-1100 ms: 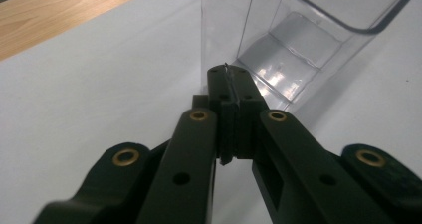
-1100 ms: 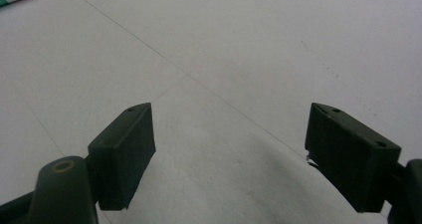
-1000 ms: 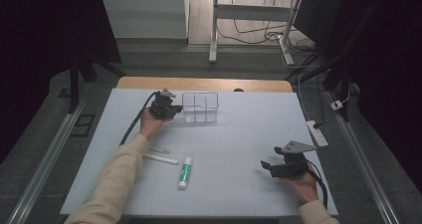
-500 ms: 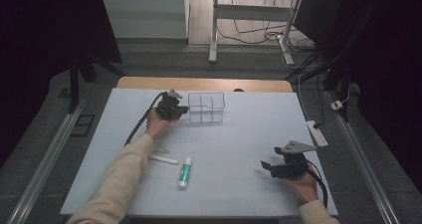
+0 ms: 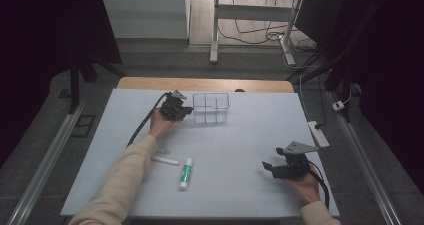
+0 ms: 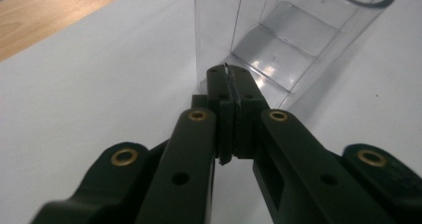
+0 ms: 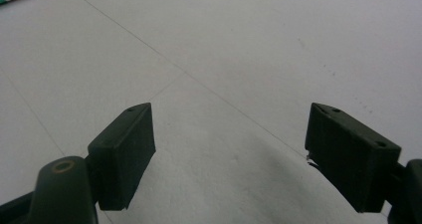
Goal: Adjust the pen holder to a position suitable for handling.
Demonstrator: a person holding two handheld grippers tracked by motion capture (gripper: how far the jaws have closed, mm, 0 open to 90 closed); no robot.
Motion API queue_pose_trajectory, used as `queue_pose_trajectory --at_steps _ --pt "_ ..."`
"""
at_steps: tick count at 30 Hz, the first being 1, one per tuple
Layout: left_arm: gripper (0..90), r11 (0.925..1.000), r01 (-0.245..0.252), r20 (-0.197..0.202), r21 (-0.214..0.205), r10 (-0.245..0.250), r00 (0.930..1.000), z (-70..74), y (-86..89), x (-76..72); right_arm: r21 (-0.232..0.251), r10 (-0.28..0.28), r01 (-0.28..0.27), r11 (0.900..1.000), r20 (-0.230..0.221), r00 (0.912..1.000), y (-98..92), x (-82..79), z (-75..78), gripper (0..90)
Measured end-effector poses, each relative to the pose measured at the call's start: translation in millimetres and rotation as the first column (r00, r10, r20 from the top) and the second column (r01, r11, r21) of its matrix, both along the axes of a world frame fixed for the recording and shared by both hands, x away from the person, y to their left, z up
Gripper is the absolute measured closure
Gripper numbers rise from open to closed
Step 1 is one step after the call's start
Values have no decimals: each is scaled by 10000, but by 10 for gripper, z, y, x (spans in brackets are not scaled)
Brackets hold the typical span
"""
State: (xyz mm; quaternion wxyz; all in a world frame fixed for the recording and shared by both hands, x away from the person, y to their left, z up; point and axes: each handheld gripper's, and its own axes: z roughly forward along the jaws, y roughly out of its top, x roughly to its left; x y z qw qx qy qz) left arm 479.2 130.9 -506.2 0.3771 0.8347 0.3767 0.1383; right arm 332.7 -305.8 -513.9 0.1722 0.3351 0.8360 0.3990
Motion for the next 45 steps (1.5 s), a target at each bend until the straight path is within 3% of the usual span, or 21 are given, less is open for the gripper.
queue_pose_trajectory --at_steps 9,15,17,24,28,34,40,45 --pt "875 9991 60 154 -429 -54 9999 195 270 -227 15 -3 3 10000 5 10000 -14 -1 4 187" --pt "695 9976 532 179 -439 -525 9985 256 393 -383 74 19 -19 10000 57 10000 -6 -8 6 188" --pt "622 9970 678 202 -380 -670 9975 271 409 -417 73 7 -8 10000 57 10000 -9 -8 7 188" --pt "502 9923 1188 495 347 -1204 9915 330 449 -550 -22 -40 40 10000 61 10000 -6 -9 3 188" --pt "443 9848 1577 370 733 -1607 9863 345 499 -614 48 31 -31 10000 18 10000 -4 -10 2 188" --pt "398 9691 2235 -285 1048 -2217 9747 315 547 -704 -2 54 -54 10000 -6 10000 -7 -16 5 187" --pt "361 9596 2530 -560 1228 -2478 9672 304 604 -777 -61 53 -53 10000 -25 10000 -5 -16 0 187" --pt "354 9423 2939 -674 1604 -2866 9557 320 646 -835 -38 108 -108 9999 -32 9999 -3 -23 5 187"
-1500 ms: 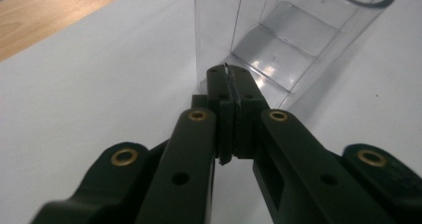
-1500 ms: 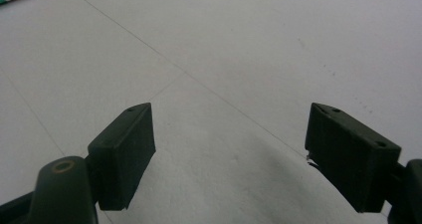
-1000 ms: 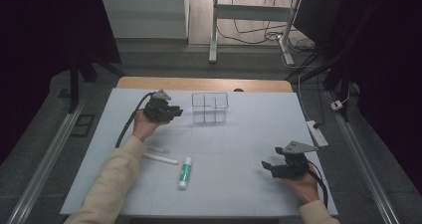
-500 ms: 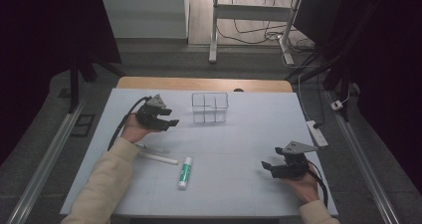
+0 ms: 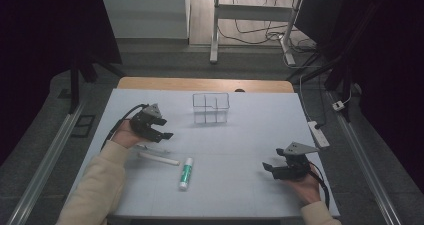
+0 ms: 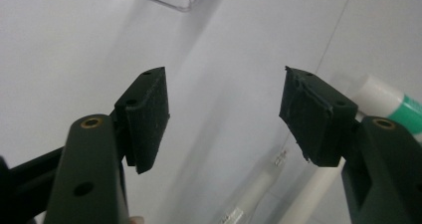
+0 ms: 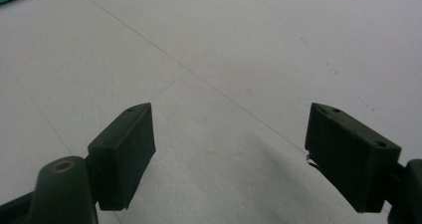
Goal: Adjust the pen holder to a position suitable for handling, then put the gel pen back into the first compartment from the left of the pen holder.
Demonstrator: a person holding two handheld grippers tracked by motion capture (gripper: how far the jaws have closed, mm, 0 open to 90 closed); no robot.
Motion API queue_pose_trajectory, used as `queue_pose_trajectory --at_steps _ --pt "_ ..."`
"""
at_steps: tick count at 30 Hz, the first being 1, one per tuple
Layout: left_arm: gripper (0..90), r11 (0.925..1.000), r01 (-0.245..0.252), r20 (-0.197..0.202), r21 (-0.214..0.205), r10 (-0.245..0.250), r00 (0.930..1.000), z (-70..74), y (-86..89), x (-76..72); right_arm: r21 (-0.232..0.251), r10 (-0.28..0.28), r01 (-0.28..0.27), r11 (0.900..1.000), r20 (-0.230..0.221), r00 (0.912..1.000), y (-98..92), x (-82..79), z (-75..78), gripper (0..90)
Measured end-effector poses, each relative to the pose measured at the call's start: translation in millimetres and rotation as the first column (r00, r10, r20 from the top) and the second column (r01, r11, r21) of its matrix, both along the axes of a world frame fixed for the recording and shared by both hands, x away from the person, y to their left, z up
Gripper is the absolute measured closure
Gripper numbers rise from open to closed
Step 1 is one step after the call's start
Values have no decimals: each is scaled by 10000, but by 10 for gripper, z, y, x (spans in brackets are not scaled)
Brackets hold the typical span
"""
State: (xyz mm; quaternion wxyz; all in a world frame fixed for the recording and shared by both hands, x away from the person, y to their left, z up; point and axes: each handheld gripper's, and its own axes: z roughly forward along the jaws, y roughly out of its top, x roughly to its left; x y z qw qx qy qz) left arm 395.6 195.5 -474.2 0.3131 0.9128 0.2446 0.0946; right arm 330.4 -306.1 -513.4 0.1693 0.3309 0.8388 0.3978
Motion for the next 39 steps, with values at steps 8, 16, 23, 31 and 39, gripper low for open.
queue_pose_trajectory --at_steps 8,16,23,31,39 --pt "337 9927 816 -185 884 -803 9966 16 -38 -55 -68 16 -16 10000 -87 10000 4 2 -15 186" --pt "352 9787 1288 -152 1600 -1280 9917 59 8 -106 -56 26 -26 10000 -66 10000 4 -5 -4 186" --pt "355 9631 1767 -343 2031 -1733 9843 67 46 -144 -74 45 -46 10000 -64 10000 4 -5 -5 186" --pt "370 9554 1799 -563 2344 -1714 9836 44 118 -133 -15 88 -88 10000 -8 10000 8 -9 0 188" --pt "358 9519 2076 -767 2255 -1951 9778 -6 125 -86 53 39 -40 10000 66 10000 4 -16 12 191"
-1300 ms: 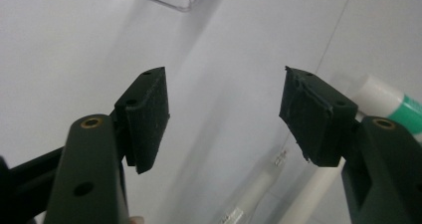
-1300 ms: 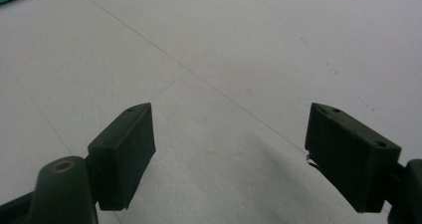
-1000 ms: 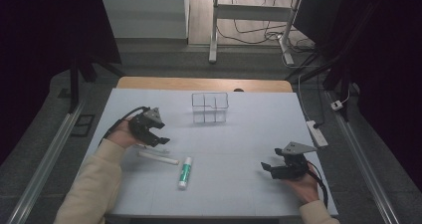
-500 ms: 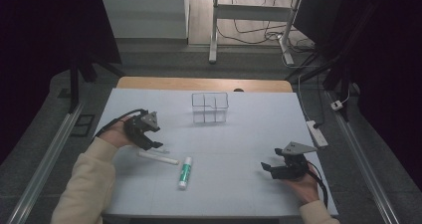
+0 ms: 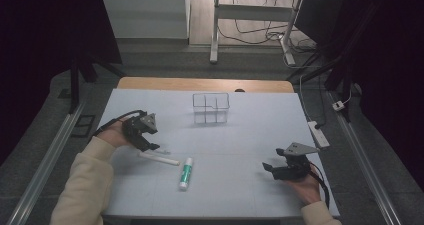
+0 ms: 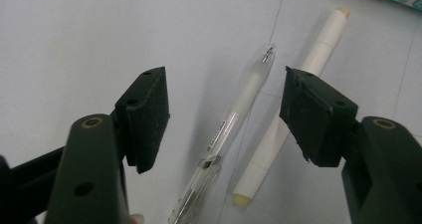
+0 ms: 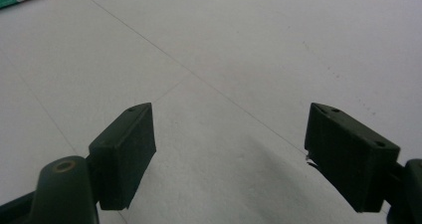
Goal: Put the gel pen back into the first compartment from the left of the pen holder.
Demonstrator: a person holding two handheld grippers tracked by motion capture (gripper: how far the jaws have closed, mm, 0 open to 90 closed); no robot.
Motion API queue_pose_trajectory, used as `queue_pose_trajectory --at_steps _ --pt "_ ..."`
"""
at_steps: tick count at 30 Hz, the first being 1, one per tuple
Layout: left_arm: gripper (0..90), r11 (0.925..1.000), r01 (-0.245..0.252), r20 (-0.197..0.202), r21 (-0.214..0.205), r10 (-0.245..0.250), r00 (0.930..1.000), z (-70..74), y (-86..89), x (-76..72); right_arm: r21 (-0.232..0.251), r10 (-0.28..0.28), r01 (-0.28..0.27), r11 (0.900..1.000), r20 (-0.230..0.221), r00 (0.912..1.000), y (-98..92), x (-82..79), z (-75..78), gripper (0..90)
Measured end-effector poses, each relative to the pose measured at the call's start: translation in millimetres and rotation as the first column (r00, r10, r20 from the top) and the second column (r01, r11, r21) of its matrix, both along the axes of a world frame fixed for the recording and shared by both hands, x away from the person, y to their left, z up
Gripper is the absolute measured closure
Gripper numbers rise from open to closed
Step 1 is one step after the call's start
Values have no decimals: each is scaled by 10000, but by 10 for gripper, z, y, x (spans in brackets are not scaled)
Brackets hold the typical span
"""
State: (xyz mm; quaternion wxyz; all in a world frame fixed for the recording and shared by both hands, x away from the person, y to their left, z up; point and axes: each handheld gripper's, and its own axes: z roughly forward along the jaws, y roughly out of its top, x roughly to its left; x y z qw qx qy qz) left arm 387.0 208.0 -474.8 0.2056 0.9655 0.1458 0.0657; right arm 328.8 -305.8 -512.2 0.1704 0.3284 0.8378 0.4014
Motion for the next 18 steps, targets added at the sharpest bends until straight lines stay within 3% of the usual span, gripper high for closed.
queue_pose_trajectory --at_steps 7,18 --pt "360 9999 140 -163 2 -140 9998 -38 6 40 -22 85 -86 10000 -14 10000 13 3 -6 191" --pt "411 9979 449 -717 474 -415 9966 -220 -88 133 -50 79 -79 10000 -66 9999 8 5 -13 191"
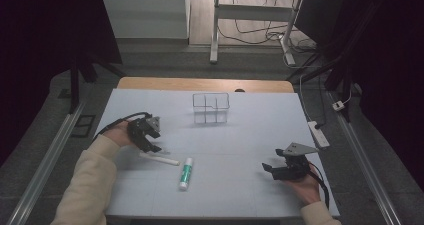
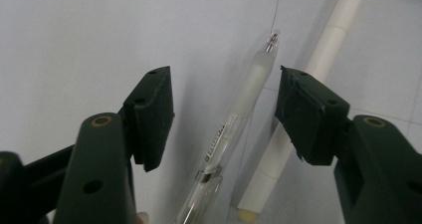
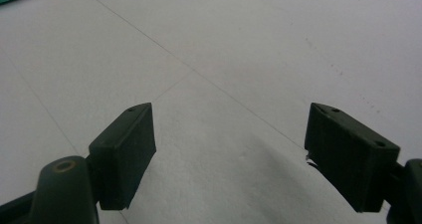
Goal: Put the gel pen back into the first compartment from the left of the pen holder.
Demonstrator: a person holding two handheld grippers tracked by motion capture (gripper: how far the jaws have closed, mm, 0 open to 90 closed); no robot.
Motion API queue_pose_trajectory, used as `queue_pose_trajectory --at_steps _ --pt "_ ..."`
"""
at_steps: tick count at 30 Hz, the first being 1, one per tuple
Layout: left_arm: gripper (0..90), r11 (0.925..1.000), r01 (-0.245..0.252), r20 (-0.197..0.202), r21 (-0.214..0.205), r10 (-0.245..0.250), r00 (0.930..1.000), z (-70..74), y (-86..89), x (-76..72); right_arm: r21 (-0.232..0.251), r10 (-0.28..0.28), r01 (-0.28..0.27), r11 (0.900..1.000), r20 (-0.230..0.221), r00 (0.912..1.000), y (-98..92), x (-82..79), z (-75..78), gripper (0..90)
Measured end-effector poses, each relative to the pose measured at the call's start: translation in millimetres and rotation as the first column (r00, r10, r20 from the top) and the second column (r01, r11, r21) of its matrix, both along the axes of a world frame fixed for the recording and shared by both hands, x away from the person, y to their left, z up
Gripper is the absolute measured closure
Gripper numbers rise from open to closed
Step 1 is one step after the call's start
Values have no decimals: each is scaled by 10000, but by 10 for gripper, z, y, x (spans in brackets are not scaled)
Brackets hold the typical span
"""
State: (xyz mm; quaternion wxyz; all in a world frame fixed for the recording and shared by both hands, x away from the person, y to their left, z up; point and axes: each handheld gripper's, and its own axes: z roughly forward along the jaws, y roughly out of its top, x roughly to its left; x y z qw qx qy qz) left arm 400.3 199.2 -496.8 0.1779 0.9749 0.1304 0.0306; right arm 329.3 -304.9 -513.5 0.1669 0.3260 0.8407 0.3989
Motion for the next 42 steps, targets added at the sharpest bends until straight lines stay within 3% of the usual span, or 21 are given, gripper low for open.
queue_pose_trajectory --at_steps 18,30,42 --pt "577 9923 982 78 750 -991 9950 -99 -108 -2 -56 -47 47 10000 -1 10000 -1 1 0 190" --pt "631 9791 1791 505 960 -1845 9815 -120 -134 -45 -64 -52 52 10000 -29 10000 1 -1 -1 190" --pt "681 9704 2178 335 1041 -2222 9744 -120 -151 -28 -61 -67 67 10000 -46 10000 4 3 -9 190"
